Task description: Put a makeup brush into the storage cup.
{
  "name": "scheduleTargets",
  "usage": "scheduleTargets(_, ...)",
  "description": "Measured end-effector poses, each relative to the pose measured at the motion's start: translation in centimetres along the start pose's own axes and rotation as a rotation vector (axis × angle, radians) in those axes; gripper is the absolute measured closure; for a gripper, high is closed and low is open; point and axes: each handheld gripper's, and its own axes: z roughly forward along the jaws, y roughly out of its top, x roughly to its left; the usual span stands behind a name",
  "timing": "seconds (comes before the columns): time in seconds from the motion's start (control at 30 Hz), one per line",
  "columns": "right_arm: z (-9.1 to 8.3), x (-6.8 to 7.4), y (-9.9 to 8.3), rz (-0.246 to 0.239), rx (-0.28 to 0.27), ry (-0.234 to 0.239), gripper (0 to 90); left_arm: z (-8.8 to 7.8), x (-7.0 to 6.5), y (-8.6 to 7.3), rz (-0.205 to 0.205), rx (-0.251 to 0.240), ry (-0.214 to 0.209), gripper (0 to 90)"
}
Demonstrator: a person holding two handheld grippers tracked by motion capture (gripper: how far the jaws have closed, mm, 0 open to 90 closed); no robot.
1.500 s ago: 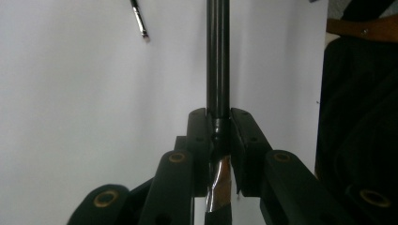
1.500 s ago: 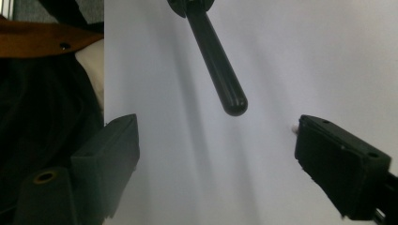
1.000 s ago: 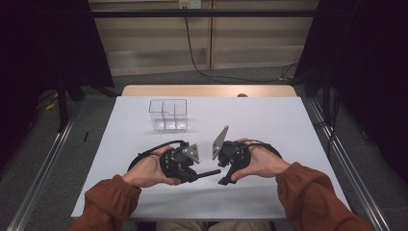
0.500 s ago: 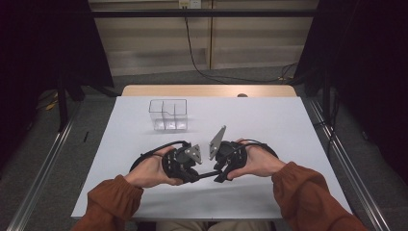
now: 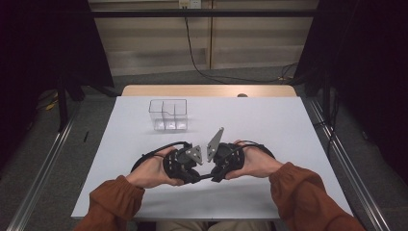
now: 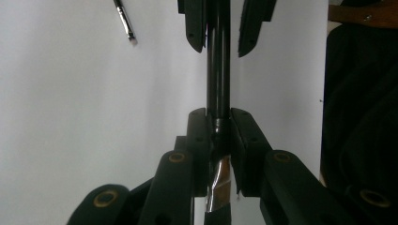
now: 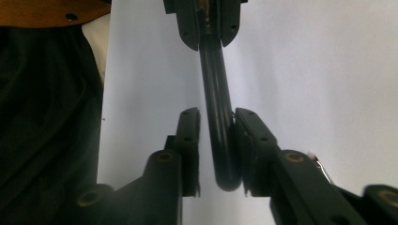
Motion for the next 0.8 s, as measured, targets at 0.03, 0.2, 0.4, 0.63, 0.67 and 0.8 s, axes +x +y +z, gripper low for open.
scheduleTargets(0.03,0.01,-0.06,-0.07,-0.004,-0.002,-0.004,74.9,0.04,-0.03,0.02,0.003,-0.007,-0.002,79.0)
scheduleTargets(0.2,0.07,-0.09,-0.24,-0.01,0.003,0.008,78.2,0.14,-0.05,0.05,0.016,-0.002,-0.004,78.9)
scheduleTargets(0.4,0.16,-0.04,-0.29,-0.034,0.005,0.02,79.5,0.19,0.07,0.01,0.027,-0.001,-0.013,78.6)
scheduleTargets(0.63,-0.12,-0.13,-0.5,-0.03,-0.011,0.018,79.7,0.02,0.26,-0.2,0.008,-0.04,-0.014,77.5)
scheduleTargets(0.67,-0.19,-0.08,-0.55,-0.022,-0.007,0.021,79.7,-0.02,0.29,-0.28,0.004,-0.046,-0.017,77.2)
scheduleTargets(0.8,-0.16,-0.01,-0.7,-0.012,-0.007,0.03,79.7,-0.16,0.25,-0.78,-0.029,-0.111,-0.007,73.2)
